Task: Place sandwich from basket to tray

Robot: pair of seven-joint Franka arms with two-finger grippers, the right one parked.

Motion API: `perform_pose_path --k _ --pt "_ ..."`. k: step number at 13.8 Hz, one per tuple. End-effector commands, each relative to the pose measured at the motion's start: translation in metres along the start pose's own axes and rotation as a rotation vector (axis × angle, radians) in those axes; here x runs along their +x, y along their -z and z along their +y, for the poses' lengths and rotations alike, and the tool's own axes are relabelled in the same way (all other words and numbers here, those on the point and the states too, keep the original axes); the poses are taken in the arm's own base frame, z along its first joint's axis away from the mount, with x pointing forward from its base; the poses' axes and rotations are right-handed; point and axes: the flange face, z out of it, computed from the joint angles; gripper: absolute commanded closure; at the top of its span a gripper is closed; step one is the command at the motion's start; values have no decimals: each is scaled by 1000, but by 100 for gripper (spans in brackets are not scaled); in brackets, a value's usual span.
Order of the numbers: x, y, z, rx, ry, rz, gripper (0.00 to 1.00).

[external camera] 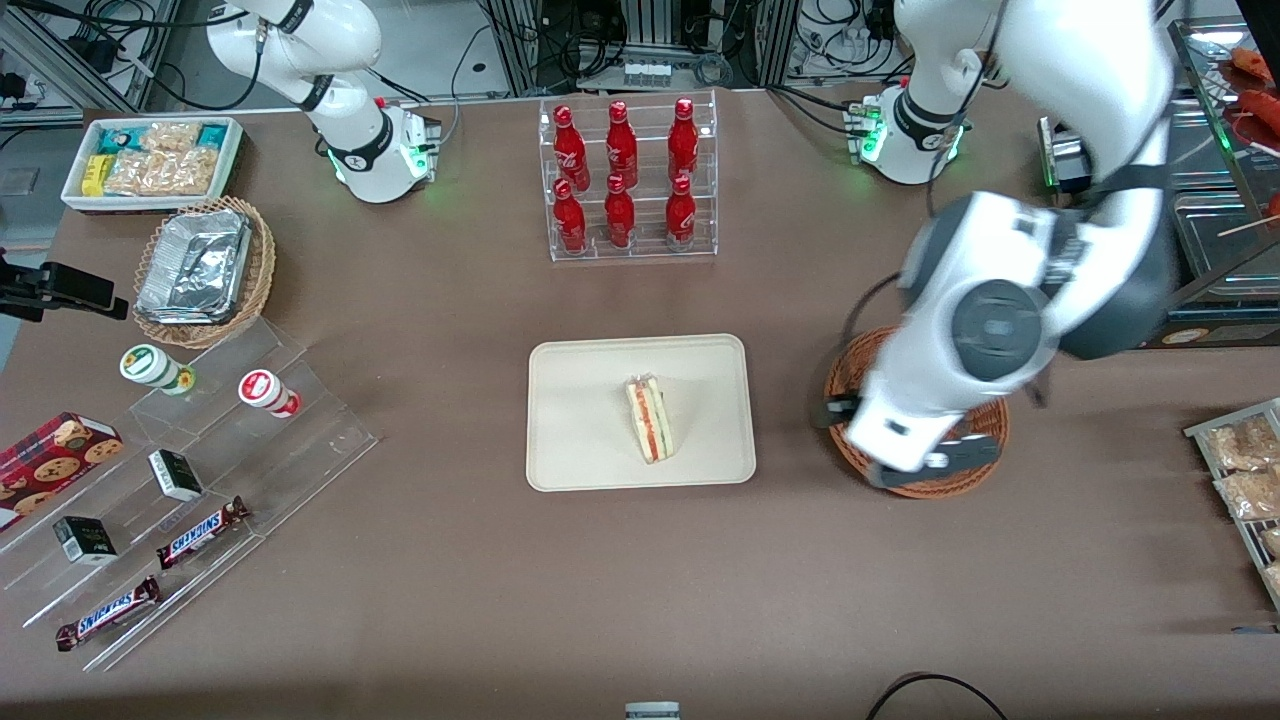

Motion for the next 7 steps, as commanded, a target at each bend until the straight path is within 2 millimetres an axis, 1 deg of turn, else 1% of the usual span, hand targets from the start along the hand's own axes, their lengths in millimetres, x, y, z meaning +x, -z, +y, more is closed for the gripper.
perform_pose_path --k 1,4,6,7 --pt "-2 11 -65 -19 27 -35 0" --pt "-7 24 -102 -23 -110 -37 0" --pt "-10 39 -124 -22 -169 -38 0" --pt "-14 48 -132 -21 -200 -34 0"
